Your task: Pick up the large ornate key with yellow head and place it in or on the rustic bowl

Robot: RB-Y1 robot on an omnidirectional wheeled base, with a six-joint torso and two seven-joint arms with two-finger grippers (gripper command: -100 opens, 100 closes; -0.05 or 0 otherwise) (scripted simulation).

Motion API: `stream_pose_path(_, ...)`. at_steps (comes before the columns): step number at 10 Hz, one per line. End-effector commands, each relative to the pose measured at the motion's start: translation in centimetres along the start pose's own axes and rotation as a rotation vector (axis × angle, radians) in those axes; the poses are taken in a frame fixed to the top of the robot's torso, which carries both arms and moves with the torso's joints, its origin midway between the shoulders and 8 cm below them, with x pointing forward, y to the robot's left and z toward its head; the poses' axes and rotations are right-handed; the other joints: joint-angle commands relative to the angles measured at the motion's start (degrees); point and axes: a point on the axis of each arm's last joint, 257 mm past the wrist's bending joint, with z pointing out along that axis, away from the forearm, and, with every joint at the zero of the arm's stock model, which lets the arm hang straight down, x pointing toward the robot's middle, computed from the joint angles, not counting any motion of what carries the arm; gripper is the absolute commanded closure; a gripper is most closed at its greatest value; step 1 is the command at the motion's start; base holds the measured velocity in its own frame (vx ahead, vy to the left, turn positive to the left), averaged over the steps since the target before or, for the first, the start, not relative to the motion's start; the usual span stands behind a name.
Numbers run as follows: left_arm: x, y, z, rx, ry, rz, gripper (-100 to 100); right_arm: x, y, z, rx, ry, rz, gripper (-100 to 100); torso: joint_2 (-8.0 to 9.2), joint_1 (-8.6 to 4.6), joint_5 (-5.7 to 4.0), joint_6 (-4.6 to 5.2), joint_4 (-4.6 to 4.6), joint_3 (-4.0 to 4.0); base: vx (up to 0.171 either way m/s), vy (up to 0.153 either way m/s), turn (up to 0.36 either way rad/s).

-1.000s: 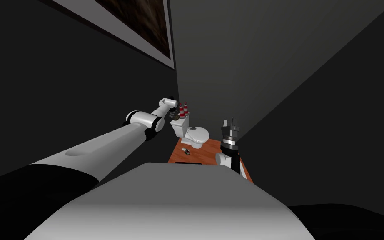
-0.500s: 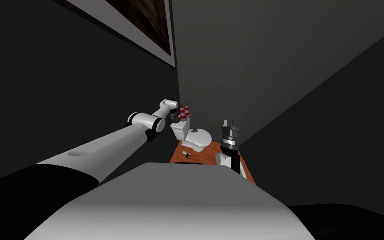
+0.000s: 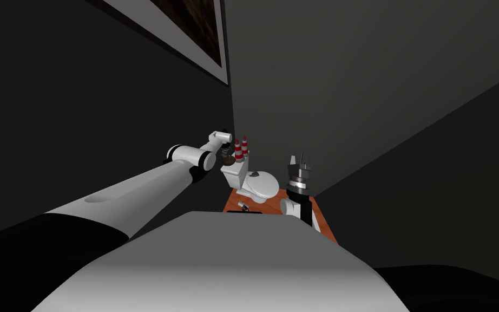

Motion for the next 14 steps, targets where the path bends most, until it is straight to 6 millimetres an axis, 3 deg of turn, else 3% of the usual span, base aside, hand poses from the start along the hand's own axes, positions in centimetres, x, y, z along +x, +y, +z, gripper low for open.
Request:
stream_pose_path(1, 0.3, 0.6, 0.3, -0.015, 0.006, 0.000, 100, 0.0, 0.0, 0.0, 0.000, 0.000, 0.000, 0, 0.00, 0.00, 0.00, 0.00, 0.00, 0.00, 0.005, 0.007, 0.023)
stream_pose_path(3, 0.3, 0.6, 0.4, -0.013, 0.005, 0.000, 100, 0.0, 0.0, 0.0, 0.000, 0.000, 0.000, 0, 0.44, -0.08, -0.04, -0.03, 0.17, 0.30, 0.000, 0.000, 0.008)
stream_pose_path(4, 0.4, 0.7, 0.4, -0.018, 0.006, 0.000, -100, 0.0, 0.0, 0.0, 0.000, 0.000, 0.000, 0, 0.51, -0.11, -0.06, -0.02, 0.21, 0.36, 0.000, 0.000, 0.000)
stream_pose_path(8, 0.4, 0.7, 0.4, -0.018, 0.006, 0.000, -100, 0.0, 0.0, 0.0, 0.000, 0.000, 0.000, 0, 0.56, -0.13, -0.07, -0.01, 0.22, 0.39, 0.000, 0.000, 0.000)
stream_pose_path(9, 0.4, 0.7, 0.4, -0.018, 0.006, 0.000, 0, 0.0, 0.0, 0.0, 0.000, 0.000, 0.000, 0, 0.56, -0.13, -0.07, -0.01, 0.23, 0.39, 0.000, 0.000, 0.000)
stream_pose_path(10, 0.1, 0.0, -1.3, -0.014, 0.006, 0.002, -100, 0.0, 0.0, 0.0, 0.000, 0.000, 0.000, 0, 0.57, -0.13, -0.07, -0.01, 0.23, 0.39, -0.007, 0.000, 0.027)
stream_pose_path(12, 0.0, -0.1, -1.7, -0.019, 0.007, 0.002, -100, 0.0, 0.0, 0.0, 0.000, 0.000, 0.000, 0, 0.62, -0.14, -0.08, -0.01, 0.25, 0.43, -0.011, -0.001, 0.012)
stream_pose_path(14, -0.3, -1.0, -3.5, -0.009, 0.006, 0.005, -100, 0.0, 0.0, 0.0, 0.000, 0.000, 0.000, 0, 0.60, -0.14, -0.07, -0.01, 0.24, 0.42, -0.008, -0.002, 0.015)
